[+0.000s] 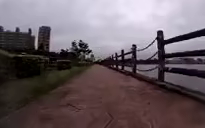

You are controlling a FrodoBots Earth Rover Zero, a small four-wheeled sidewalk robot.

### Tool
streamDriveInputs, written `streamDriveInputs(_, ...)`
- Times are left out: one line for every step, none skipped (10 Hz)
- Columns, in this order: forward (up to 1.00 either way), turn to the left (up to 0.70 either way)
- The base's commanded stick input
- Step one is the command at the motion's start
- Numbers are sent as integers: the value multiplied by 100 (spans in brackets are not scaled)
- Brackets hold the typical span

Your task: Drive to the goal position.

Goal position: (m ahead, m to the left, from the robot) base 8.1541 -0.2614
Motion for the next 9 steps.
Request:
streamDriveInputs(100,40)
streamDriveInputs(100,40)
streamDriveInputs(100,40)
streamDriveInputs(100,0)
streamDriveInputs(100,0)
streamDriveInputs(100,0)
streamDriveInputs(100,0)
streamDriveInputs(100,0)
streamDriveInputs(100,0)
